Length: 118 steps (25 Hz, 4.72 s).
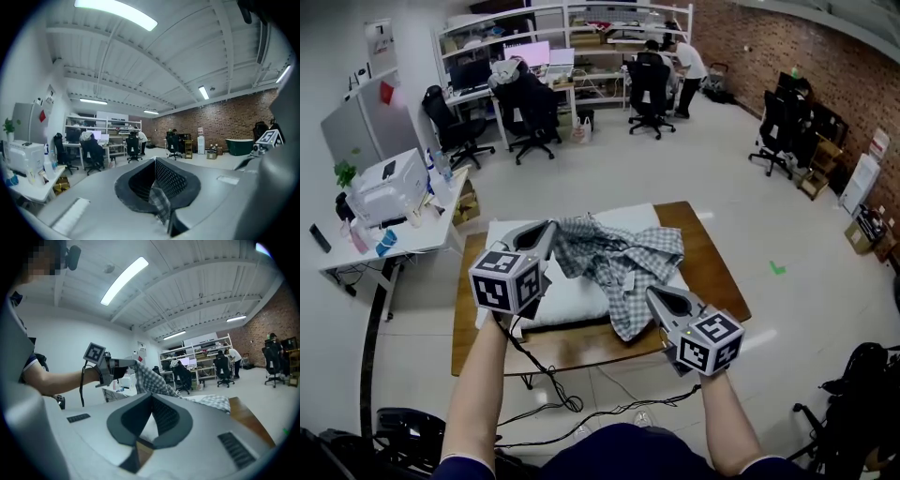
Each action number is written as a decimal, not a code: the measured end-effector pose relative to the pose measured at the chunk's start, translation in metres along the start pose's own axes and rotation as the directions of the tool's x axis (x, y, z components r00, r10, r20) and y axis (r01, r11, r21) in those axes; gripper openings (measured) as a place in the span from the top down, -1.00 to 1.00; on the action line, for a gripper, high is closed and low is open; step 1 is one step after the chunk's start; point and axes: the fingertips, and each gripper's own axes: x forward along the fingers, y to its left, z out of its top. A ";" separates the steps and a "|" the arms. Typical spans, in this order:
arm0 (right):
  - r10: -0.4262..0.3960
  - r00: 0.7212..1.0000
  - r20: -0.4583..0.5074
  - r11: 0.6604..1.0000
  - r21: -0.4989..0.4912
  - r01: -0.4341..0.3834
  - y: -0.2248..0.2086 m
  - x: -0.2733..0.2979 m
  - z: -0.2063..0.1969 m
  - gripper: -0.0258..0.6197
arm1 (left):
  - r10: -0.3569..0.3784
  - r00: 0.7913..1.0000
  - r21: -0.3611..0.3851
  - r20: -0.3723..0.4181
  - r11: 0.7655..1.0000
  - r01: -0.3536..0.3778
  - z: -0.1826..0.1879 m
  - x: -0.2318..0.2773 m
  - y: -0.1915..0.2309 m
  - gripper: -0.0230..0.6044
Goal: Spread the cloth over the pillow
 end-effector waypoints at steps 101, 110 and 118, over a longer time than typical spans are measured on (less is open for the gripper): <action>-0.159 0.939 0.304 0.929 -0.277 0.247 -0.112 0.028 0.319 0.91 | 0.401 0.867 0.233 0.294 0.850 -0.472 0.424 -0.009 0.069 0.87; -0.221 0.924 0.313 0.912 -0.271 0.309 -0.124 0.029 0.382 0.91 | 0.426 0.885 0.101 0.191 0.888 -0.449 0.351 -0.024 0.119 0.87; -0.264 0.911 0.317 0.901 -0.256 0.350 -0.130 0.041 0.412 0.91 | 0.461 0.882 0.054 0.095 0.883 -0.467 0.285 -0.037 0.154 0.87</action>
